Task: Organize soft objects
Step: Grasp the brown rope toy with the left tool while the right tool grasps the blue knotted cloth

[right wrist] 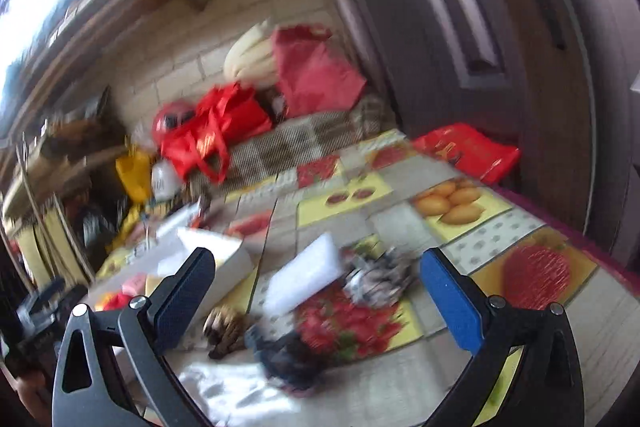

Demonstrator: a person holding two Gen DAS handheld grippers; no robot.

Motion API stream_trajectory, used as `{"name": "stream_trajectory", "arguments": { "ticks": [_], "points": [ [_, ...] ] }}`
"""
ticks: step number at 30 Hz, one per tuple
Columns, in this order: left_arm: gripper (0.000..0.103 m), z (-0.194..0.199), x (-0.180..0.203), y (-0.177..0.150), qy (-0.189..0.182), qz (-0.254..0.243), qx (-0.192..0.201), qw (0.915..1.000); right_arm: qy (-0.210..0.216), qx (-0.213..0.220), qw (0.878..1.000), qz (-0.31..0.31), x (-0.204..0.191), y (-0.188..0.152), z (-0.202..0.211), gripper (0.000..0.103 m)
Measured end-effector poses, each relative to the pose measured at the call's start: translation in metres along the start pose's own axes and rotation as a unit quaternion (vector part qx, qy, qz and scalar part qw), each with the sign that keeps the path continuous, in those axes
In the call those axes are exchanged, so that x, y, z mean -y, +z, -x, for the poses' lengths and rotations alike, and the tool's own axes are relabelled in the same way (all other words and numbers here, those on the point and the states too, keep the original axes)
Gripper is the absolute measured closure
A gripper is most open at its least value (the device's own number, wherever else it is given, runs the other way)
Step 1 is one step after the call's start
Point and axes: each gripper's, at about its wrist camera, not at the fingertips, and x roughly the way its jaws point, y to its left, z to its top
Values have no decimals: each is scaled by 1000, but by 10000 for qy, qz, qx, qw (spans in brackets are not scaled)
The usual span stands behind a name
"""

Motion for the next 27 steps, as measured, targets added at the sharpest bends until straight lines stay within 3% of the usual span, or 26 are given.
{"name": "stream_trajectory", "arguments": {
  "ticks": [3,6,10,13,16,20,23,27],
  "points": [
    [0,-2,-4,0,-24,91,-45,9999,-332,358,9983,312,7,8,7,0],
    [0,-3,-4,0,-68,94,-59,9999,-924,230,9926,755,10,10,1,0],
    [0,-1,0,-1,-208,22,-54,9998,-1134,-69,9930,332,32,12,-8,0],
    [0,-2,8,-1,-595,13,-178,9981,-1242,-69,9922,12,46,13,-6,0],
    [0,-7,29,-2,-1246,-161,-552,9905,-1317,-74,9909,-261,56,12,-1,0],
    [0,-19,84,-11,-1779,-822,-1372,9710,-1361,-78,9898,-421,62,12,-1,0],
    [0,-32,111,-15,-1988,-924,-1761,9597,-1361,-50,9897,-439,63,12,0,0],
    [0,-59,132,-14,-1939,-828,-2110,9545,-1293,-80,9902,-521,66,12,0,0]
  ]
}}
